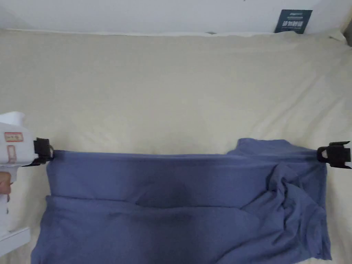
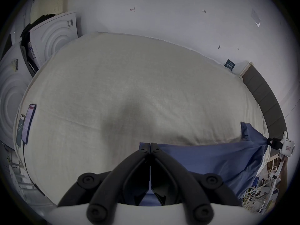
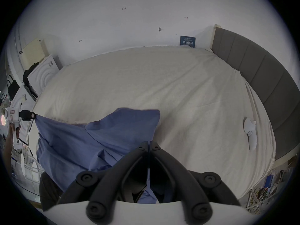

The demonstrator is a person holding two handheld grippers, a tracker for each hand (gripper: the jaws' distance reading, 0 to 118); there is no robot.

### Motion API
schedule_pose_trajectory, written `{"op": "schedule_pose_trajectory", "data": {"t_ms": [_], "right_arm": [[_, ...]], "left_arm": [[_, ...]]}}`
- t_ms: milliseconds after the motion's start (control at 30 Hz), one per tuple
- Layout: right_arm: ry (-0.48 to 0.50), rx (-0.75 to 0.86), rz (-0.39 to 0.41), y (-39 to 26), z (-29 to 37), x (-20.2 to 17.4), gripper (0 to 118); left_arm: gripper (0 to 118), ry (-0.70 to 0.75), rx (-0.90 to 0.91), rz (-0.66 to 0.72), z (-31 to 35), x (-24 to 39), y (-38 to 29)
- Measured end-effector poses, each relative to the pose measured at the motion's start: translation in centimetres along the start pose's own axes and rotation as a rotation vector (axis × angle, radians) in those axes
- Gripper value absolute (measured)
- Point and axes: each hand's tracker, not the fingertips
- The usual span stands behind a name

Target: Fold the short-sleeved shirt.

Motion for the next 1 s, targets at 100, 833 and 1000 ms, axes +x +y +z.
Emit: {"op": "schedule_pose_trajectory", "data": {"t_ms": [100,833,1000], "right_arm": [[0.000,0.028,-0.006,-0.8,1.6,0.1,3],[0.044,0.000,-0.127,-17.1,5.9,0.9,3],[0.027,-0.094,-0.164,-18.8,3.8,1.5,3]], "left_arm": [[0,-0.003,0.025,-0.007,2.5,-0.1,-1.0],[0,0.020,-0.037,0.064,9.3,-5.2,-18.4],[0,0.026,-0.094,0.123,7.6,-6.5,-20.3]]}}
